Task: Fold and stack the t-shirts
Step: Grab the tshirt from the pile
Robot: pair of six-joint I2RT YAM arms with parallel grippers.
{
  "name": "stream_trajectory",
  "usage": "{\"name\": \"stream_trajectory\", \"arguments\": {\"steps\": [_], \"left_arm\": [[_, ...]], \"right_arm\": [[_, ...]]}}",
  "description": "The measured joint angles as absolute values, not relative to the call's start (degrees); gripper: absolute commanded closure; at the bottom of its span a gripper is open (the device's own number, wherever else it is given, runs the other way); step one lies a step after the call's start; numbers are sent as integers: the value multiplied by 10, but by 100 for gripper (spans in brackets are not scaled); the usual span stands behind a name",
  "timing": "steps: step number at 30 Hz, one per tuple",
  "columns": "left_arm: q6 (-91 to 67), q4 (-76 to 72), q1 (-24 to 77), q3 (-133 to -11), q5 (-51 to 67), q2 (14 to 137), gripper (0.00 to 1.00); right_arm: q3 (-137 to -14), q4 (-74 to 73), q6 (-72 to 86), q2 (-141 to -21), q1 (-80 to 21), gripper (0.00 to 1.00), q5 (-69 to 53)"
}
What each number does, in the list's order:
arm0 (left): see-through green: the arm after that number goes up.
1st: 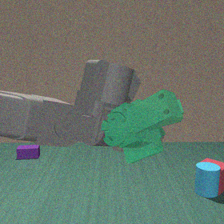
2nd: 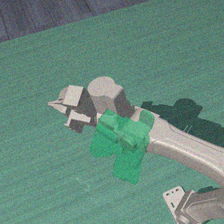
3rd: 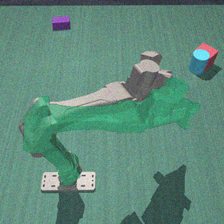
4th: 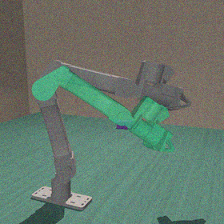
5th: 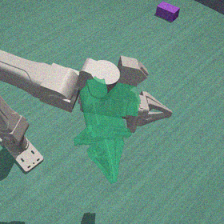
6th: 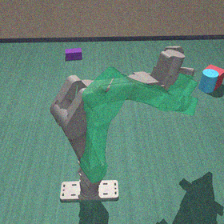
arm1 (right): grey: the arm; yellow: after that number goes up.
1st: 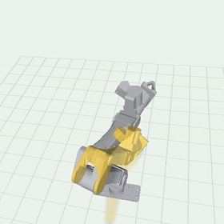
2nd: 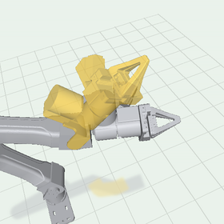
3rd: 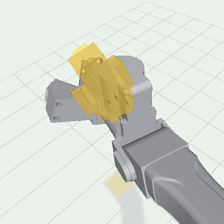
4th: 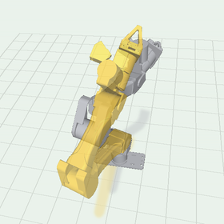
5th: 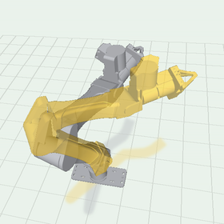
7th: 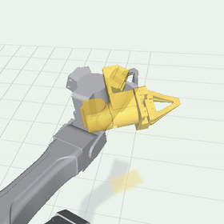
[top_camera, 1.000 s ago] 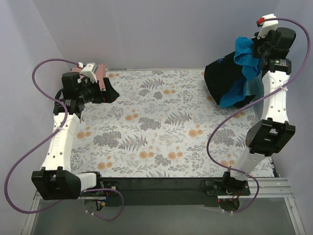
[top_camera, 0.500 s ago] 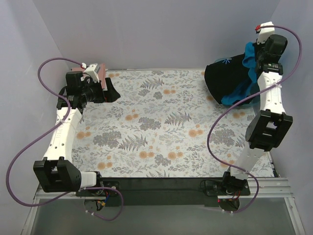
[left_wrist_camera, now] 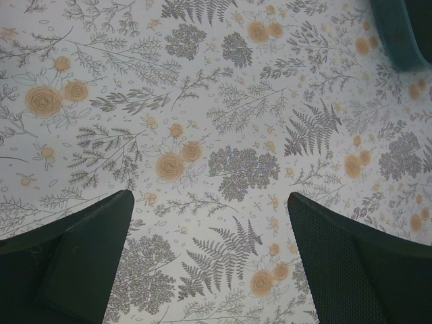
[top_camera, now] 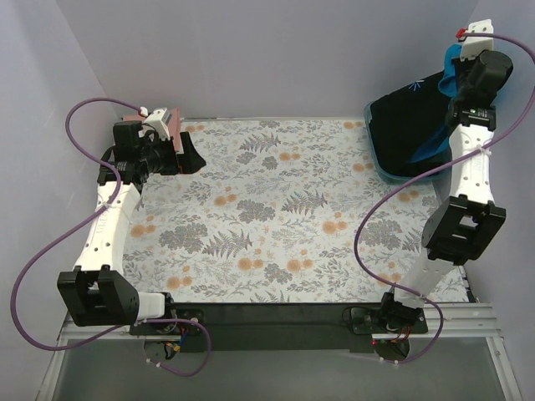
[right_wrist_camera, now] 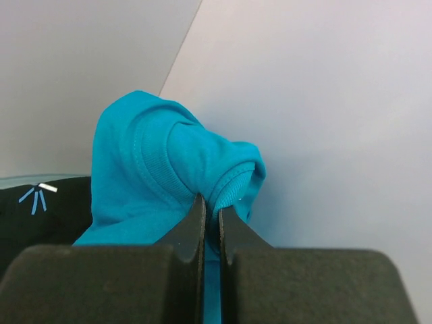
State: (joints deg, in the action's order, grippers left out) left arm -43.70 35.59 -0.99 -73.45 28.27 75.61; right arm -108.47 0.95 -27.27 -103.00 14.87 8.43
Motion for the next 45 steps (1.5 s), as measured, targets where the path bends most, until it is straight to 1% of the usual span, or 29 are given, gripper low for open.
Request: {"name": "stream_trajectory", "arguments": {"steps": [5,10,14,15,16,18,19,20,21,22,23,24,26,27,28,29,30,31,32,33,34,35,45], "left_arm": [[-435,356,-10,-735,283,756,2],[-433,353,-10,-728,283,756,2],[-432,352,-10,-714,283,756,2],[-432,349,-10,-709,283,757,2],[-432,349,-10,-706,283,757,2],[-431,348,-10,-700,284,757,2],[-431,348,-10,-699,284,757,2],[-431,347,-10,-699,284,757,2],[-430,347,-10,-699,284,757,2],[-430,347,-10,-699,285,757,2],[-430,346,-10,-699,285,757,2],[-430,346,-10,-699,285,757,2],[-430,345,-10,-699,285,758,2],[-430,345,-10,-699,285,758,2],[-429,344,-10,-699,285,759,2],[-429,344,-10,-699,285,759,2],[-429,343,-10,-698,285,759,2],[-429,343,-10,-698,285,759,2],[-429,343,-10,-698,285,759,2],[-429,343,-10,-698,285,760,2],[-429,343,-10,-698,285,760,2],[-429,343,-10,-698,285,761,2],[-429,343,-10,-698,286,764,2]], "right_arm": [[-1014,27,-280,-1025,134,99,56],[-921,1,-271,-1026,107,99,8],[-898,-34,-245,-1040,93,99,-35],[-898,-41,-236,-1047,92,90,-44],[-900,-47,-227,-1054,92,86,-50],[-910,-66,-212,-1072,93,73,-58],[-919,-78,-205,-1084,94,64,-62],[-931,-88,-196,-1096,94,63,-65],[-938,-94,-192,-1104,94,67,-67],[-947,-102,-187,-1113,94,75,-69],[-955,-109,-183,-1119,94,88,-72],[-959,-113,-177,-1123,94,97,-73],[-971,-123,-167,-1129,94,99,-76],[-977,-126,-165,-1130,94,97,-77],[-982,-132,-163,-1132,94,76,-77],[-988,-137,-158,-1133,94,63,-77],[-992,-138,-155,-1134,94,55,-77],[-995,-138,-153,-1134,95,57,-77],[-998,-140,-151,-1134,96,63,-77],[-1001,-141,-152,-1134,96,89,-77],[-1005,-141,-154,-1134,96,95,-77],[-1009,-142,-150,-1134,97,99,-77],[-1052,-154,-138,-1132,98,99,-77]]}}
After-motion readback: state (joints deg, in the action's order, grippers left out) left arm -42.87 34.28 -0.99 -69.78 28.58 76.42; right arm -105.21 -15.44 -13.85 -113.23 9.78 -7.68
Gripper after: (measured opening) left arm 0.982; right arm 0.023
